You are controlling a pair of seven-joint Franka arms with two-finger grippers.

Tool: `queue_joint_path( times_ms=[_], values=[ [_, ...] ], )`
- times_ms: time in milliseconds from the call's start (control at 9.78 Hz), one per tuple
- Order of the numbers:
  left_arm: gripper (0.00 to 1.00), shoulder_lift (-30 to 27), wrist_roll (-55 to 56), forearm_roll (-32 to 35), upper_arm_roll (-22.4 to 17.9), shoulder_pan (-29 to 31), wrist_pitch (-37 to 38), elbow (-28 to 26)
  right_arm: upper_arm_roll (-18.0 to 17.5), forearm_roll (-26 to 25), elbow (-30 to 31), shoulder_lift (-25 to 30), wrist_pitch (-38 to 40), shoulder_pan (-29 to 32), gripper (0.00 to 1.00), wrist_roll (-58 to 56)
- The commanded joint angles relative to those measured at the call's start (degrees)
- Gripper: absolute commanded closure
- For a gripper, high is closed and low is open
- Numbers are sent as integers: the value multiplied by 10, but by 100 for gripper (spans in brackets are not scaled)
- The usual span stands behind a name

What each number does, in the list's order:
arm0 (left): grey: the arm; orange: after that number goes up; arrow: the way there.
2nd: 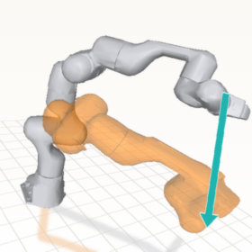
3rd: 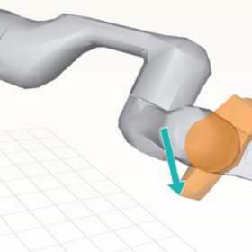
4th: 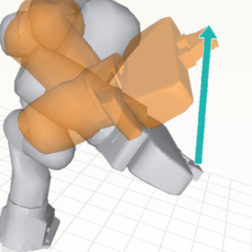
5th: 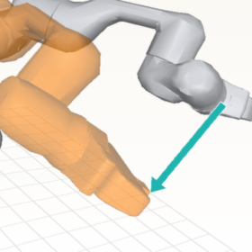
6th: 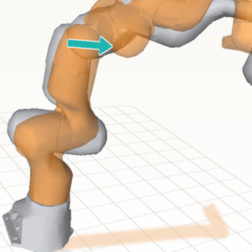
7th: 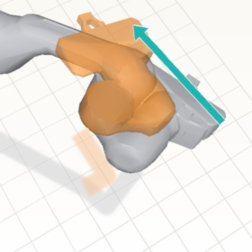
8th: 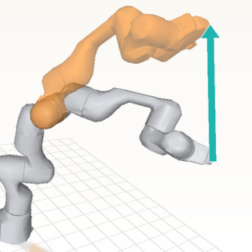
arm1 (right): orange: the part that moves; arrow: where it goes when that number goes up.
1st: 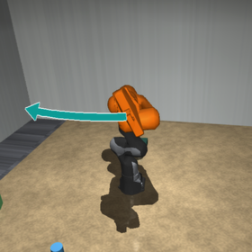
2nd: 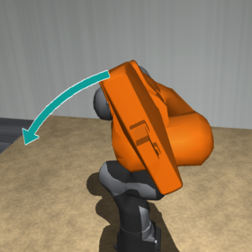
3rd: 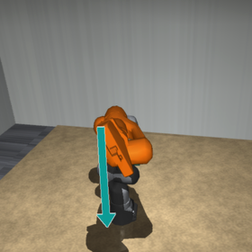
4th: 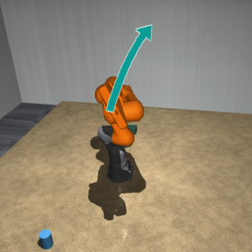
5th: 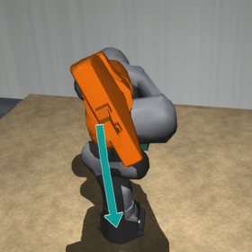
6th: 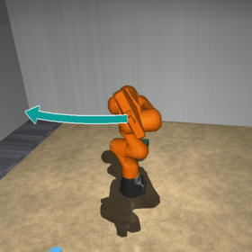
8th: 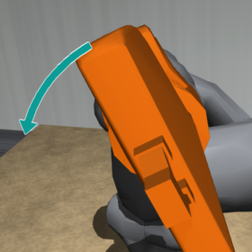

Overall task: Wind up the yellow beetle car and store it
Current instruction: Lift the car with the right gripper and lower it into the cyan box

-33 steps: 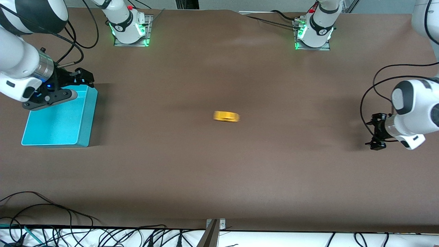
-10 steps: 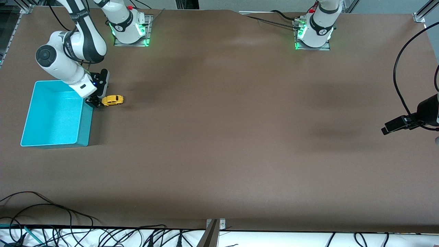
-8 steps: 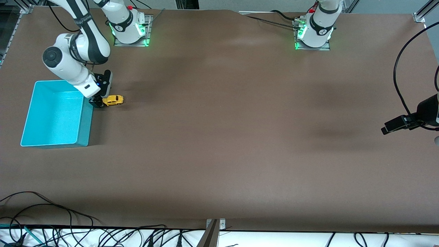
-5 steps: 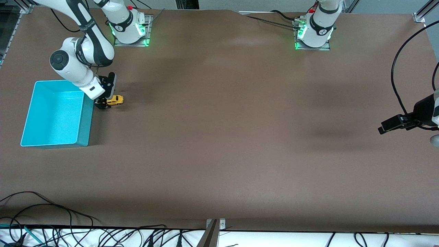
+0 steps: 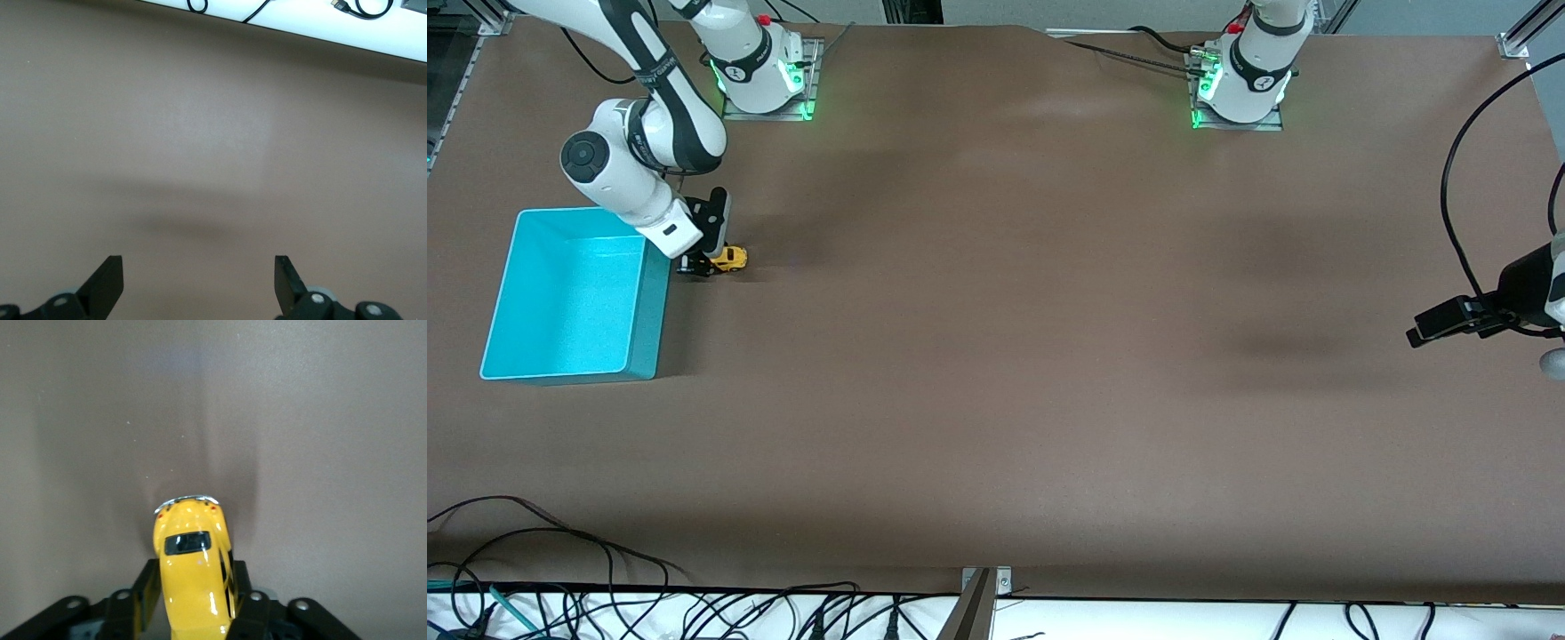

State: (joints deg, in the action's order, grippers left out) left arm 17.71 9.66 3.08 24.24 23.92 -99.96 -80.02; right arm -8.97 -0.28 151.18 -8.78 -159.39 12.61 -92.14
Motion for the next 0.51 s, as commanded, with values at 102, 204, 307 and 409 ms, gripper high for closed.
queue_joint_path(
  times_ms=[102, 204, 307, 409],
  values=[
    [0, 0, -20, -5, 3, 2, 10, 9, -13, 8, 0, 92, 83, 7, 100, -10],
    [0, 0, -21, -6, 3, 1, 10, 9, -16, 9, -18, 121, 137, 7, 100, -9],
    [0, 0, -22, -5, 7, 0, 9, 9, -16, 12, -47, 132, 190, 7, 100, -11],
    [0, 0, -23, -5, 8, 1, 9, 9, -15, 19, -82, 134, 244, 7, 100, -16]
  ],
)
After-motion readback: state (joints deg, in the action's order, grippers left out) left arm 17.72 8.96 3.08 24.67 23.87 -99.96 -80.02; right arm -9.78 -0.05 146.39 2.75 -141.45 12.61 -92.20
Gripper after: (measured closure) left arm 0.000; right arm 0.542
